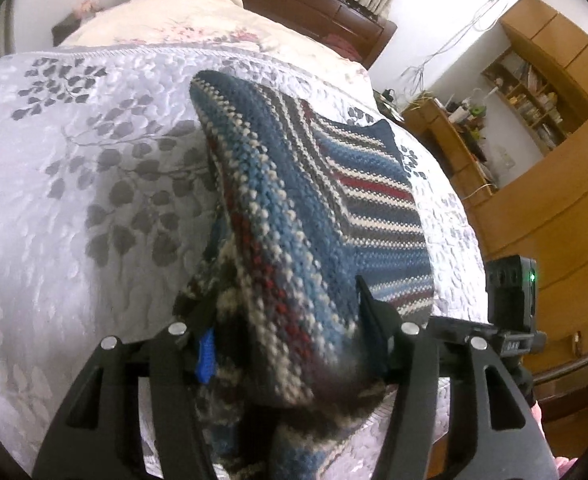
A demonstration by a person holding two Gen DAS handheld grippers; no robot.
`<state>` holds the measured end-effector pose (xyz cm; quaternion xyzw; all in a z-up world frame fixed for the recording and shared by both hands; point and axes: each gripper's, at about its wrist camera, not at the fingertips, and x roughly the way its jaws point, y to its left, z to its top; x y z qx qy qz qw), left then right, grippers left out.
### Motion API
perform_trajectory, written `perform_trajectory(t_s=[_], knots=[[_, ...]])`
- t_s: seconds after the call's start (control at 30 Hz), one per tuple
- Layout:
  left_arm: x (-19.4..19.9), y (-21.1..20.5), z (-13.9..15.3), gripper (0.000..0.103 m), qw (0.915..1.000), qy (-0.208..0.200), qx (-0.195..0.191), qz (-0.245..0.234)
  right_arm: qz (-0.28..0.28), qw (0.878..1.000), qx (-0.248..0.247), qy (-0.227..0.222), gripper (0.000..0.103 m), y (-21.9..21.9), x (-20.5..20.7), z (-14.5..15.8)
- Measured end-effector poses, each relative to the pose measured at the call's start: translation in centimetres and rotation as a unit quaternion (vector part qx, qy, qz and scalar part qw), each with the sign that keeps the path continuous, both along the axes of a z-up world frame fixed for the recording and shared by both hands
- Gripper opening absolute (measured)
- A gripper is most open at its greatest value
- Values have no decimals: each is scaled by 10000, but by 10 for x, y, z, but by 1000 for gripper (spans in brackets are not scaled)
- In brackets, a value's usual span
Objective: Fold small clothes
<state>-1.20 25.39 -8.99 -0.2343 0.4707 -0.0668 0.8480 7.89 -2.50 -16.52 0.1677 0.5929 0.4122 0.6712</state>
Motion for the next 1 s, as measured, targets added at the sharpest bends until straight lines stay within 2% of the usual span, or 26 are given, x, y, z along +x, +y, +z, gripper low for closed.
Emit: perform_trajectory(t_s=[0.1, 0.13, 0.2, 0.3, 0.43, 0.57, 0.73, 0.87, 1.0], knots=[[-14, 0, 3, 59, 9998, -57, 213, 7, 98, 9999, -57, -30, 87, 1, -9, -5], [-17, -1, 5, 60, 9996, -86, 279, 0, 136, 9998, -138, -107, 83, 2, -11, -5], [-20, -3, 9, 61, 9994, -102, 325, -11, 227, 9992, -209, -236, 68, 7, -13, -3], [-21, 0, 7, 61, 9992, -96, 389, -13, 249, 9985, -303, -385, 57, 14, -18, 6], [-19, 4, -1, 62, 9990, -70, 434, -60, 230, 9971, -527, -505, 56, 21, -21, 9], [-16, 6, -13, 67, 9987, 8, 491, -148, 82, 9969, -639, -445, 56, 40, -25, 4], [-14, 9, -28, 69, 9988, 158, 417, -198, -3, 9953, -830, -502, 64, 46, -33, -2], [-18, 6, -20, 68, 9984, 109, 511, -212, -43, 9924, -989, -736, 66, 57, -46, 2], [-26, 1, -6, 68, 9979, 58, 611, -195, -234, 9848, -1174, -1260, 92, 78, -57, 30]])
